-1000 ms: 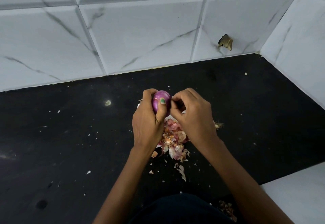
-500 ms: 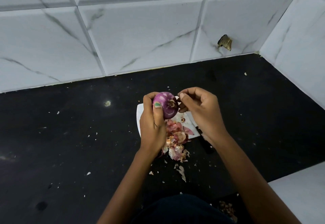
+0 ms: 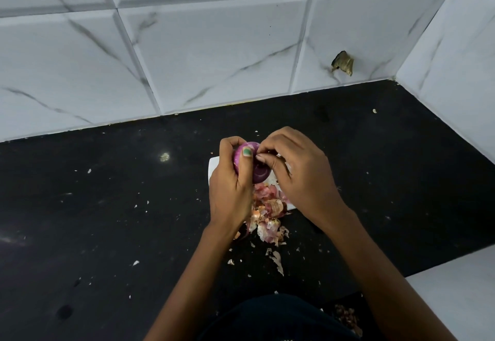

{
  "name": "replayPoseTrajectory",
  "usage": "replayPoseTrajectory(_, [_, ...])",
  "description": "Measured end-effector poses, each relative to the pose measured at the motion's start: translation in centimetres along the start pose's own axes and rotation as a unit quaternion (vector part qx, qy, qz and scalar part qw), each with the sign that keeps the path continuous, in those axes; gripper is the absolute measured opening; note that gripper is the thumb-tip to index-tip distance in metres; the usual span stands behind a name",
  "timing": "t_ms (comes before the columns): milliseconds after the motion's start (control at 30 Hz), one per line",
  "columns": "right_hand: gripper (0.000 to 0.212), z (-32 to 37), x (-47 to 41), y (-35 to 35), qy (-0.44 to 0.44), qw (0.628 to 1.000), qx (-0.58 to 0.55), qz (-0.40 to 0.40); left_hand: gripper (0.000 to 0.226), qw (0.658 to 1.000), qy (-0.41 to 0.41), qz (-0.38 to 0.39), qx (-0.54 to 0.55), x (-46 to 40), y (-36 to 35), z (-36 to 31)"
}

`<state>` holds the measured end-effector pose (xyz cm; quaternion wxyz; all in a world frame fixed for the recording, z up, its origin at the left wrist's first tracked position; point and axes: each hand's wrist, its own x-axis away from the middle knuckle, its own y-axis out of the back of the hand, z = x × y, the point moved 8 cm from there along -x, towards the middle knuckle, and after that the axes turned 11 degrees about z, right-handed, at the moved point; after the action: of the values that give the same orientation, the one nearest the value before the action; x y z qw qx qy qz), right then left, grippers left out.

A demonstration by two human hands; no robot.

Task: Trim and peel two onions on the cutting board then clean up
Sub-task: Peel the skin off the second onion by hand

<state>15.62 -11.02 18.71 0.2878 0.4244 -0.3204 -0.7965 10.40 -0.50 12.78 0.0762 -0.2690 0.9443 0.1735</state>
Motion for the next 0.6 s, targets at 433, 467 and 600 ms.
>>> replayPoseTrajectory(433, [0.02,-1.4,0.3,-2.4,-0.069,0.996,-0.043,0.033,0.029,0.999,-0.023,0.017,-0.041,-0.1,-0.3,-0.1])
replayPoseTrajectory(467, [0.014,-1.6,0.5,-2.6,-0.077,0.994,-0.073,0.026,0.03,0.999,-0.024,0.013,-0.037,-0.1,-0.3,-0.1])
replayPoseTrajectory(600, [0.007,-2.0,0.8,-3.4,-0.115,0.983,-0.145,0.002,0.034,0.999,-0.032,-0.008,0.0,0.2,-0.4,0.2])
